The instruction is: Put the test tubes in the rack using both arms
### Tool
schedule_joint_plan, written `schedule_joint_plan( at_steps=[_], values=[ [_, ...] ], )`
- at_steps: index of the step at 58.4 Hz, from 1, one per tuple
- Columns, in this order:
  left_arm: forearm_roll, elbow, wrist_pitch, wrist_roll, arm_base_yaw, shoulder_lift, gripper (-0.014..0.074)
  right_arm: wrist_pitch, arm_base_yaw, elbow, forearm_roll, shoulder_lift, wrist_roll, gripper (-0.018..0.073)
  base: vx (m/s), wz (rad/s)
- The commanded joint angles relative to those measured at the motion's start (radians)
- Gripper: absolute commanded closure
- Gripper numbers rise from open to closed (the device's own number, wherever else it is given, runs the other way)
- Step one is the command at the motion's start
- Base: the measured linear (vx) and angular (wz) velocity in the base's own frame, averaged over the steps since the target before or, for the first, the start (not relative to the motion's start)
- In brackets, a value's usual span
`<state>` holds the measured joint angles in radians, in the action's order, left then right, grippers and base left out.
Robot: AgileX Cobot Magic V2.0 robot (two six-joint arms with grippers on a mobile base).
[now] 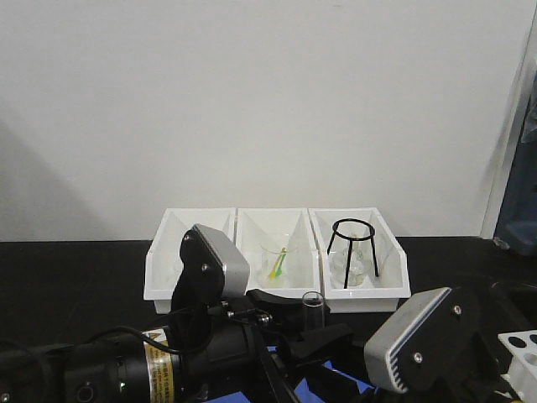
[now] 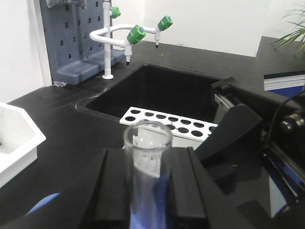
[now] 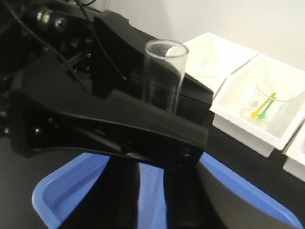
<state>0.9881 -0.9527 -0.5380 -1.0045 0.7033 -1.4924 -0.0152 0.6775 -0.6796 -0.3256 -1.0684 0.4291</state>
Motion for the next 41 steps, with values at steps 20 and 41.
schedule_joint_plan(
  at_steps=[20, 41],
  values=[
    [-0.085, -0.036, -0.101, 0.055, 0.004, 0.034, 0.0617, 0.117, -0.001, -0.035, -0.068, 0.016, 0.003, 0.0063, 0.00, 0.00],
    [-0.092, -0.036, -0.159, 0.045, 0.004, 0.034, 0.0617, 0.132, -0.001, -0.035, -0.076, 0.016, 0.003, 0.0050, 0.00, 0.00]
  ],
)
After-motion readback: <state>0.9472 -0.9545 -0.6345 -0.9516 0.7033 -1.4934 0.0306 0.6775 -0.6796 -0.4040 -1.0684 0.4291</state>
